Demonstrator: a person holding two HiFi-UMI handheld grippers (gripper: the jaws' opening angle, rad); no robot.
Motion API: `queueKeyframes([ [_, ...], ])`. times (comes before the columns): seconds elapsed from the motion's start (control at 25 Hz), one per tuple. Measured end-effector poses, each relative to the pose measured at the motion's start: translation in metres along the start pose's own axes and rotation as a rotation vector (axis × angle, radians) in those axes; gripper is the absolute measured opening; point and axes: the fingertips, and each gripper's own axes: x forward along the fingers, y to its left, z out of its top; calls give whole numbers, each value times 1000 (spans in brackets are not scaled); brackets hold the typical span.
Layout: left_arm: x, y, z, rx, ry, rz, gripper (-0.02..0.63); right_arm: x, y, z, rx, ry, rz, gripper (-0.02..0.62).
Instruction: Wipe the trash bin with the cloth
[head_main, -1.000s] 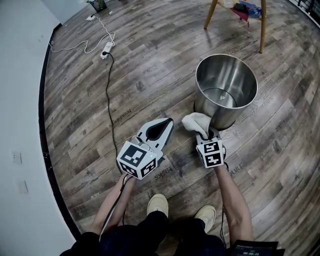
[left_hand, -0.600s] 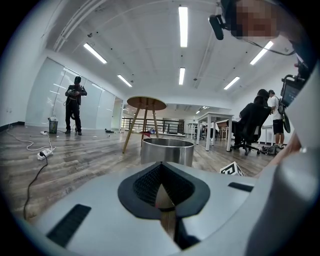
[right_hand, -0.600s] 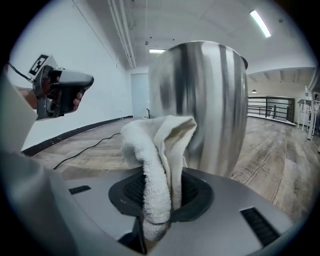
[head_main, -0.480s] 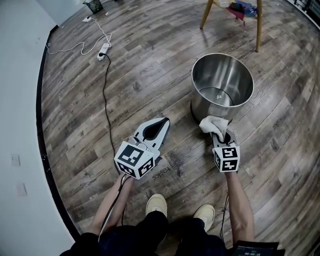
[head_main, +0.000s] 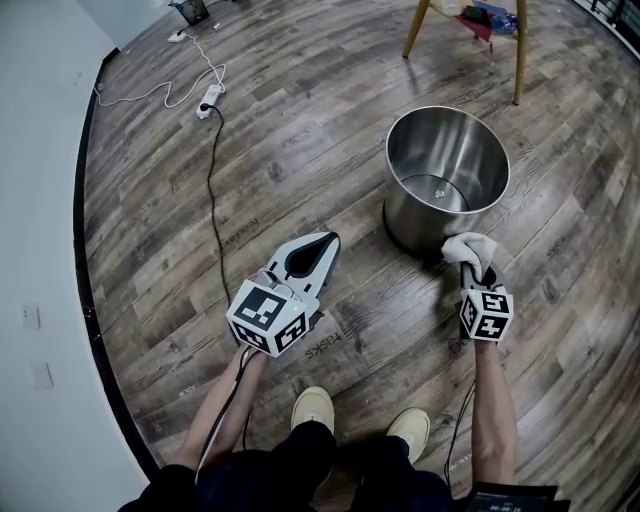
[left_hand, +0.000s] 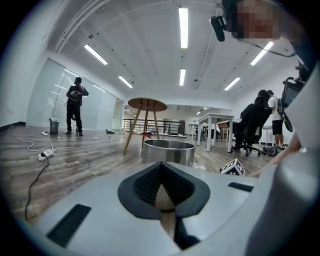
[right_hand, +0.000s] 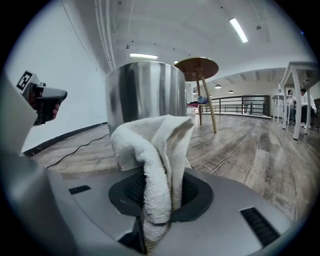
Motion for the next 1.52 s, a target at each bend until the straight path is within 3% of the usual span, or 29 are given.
queueKeyframes([
  [0.24, -1, 0, -2, -4, 3, 1, 0, -3, -35, -1, 57, -3, -65, 83],
  [0.52, -1, -1, 0, 3, 2, 1, 0, -14, -28, -2, 24, -21, -42, 83],
  [0.76, 0, 5, -3, 4, 11, 10, 0, -48, 40, -13, -77, -67, 99, 83],
  [1.12, 2, 5, -11, 18, 34, 2, 0, -62, 161, -5, -122, -118, 342, 83],
  [1.28, -3, 11, -24, 15, 66, 11, 0, -44, 187, -6, -113, -96, 397, 83],
  [1.52, -4, 22, -37, -9, 91, 29, 0, -14, 201, -6, -103, -69, 411, 83],
])
